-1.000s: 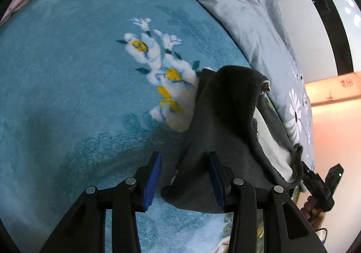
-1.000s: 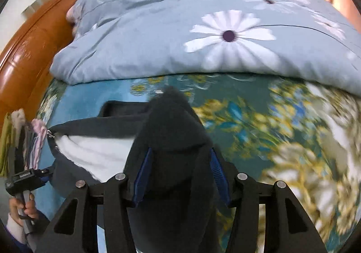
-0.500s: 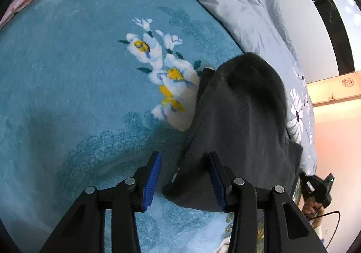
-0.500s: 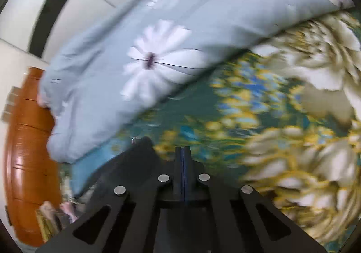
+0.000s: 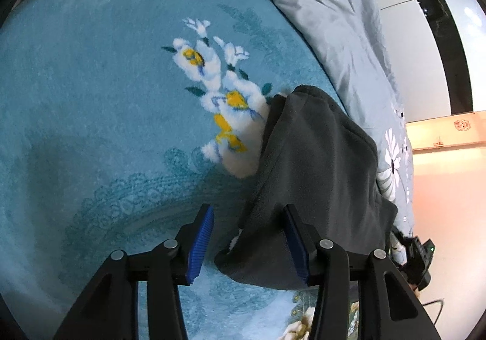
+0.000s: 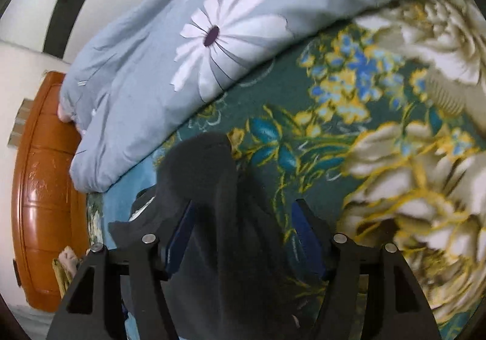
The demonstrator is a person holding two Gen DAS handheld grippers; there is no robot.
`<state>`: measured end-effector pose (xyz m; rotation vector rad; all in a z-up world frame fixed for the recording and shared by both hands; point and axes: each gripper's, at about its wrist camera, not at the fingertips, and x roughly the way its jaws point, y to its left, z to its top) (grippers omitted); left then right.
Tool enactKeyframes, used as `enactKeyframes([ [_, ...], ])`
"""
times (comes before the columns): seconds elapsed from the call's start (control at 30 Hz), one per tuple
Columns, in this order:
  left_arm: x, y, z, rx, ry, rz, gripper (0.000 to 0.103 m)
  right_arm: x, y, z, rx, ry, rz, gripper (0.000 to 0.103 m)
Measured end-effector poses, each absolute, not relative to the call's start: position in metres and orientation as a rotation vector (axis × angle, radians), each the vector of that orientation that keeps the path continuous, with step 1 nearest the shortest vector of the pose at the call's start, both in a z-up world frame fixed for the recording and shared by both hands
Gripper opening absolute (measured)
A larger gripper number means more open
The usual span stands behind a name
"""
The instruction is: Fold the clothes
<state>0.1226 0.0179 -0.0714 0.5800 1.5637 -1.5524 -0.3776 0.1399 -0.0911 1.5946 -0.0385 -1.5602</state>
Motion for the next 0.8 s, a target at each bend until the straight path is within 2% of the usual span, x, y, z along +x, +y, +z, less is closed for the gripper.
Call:
enactKeyframes([
  [0.03,0.121,0.019,-0.068,0.576,1.544,-1.571,0.051,-0.375,0.136,-0.093,1.605,-0.056,-1.562,0.067],
  [0.1,0.117,0.02,-0.062,0.567,1.503,-1.607,0.051,-0.368,0.126,-0.088,1.602,-0.081,-1.543,0.056],
  [0.17,0.114,0.021,-0.056,0.558,1.462,-1.643,0.051,-0.357,0.114,-0.077,1.563,0.013,-1.581,0.028],
  [0.23,0.111,0.023,-0.05,0.549,1.421,-1.678,0.044,-0.346,0.103,-0.066,1.513,0.12,-1.62,0.015],
  [0.27,0.109,0.023,-0.047,0.545,1.4,-1.695,0.037,-0.341,0.1,-0.059,1.48,0.158,-1.628,0.013],
  [0.3,0.107,0.024,-0.044,0.54,1.379,-1.712,0.022,-0.336,0.1,-0.051,1.439,0.176,-1.628,0.013],
  [0.33,0.105,0.025,-0.042,0.535,1.357,-1.729,0.016,-0.332,0.102,-0.043,1.395,0.183,-1.624,0.012],
  [0.53,0.098,0.027,-0.027,0.503,1.241,-1.806,0.014,-0.343,0.135,0.001,1.216,0.053,-1.662,0.01],
  [0.63,0.095,0.018,-0.059,0.64,1.342,-1.673,0.015,-0.359,0.143,-0.031,1.33,0.073,-1.706,0.01],
  [0.7,0.101,0.016,-0.064,0.614,1.393,-1.653,0.018,-0.365,0.145,-0.063,1.457,0.11,-1.702,0.01],
  [0.8,0.108,0.018,-0.063,0.566,1.426,-1.65,0.019,-0.36,0.147,-0.077,1.485,0.093,-1.7,0.011],
])
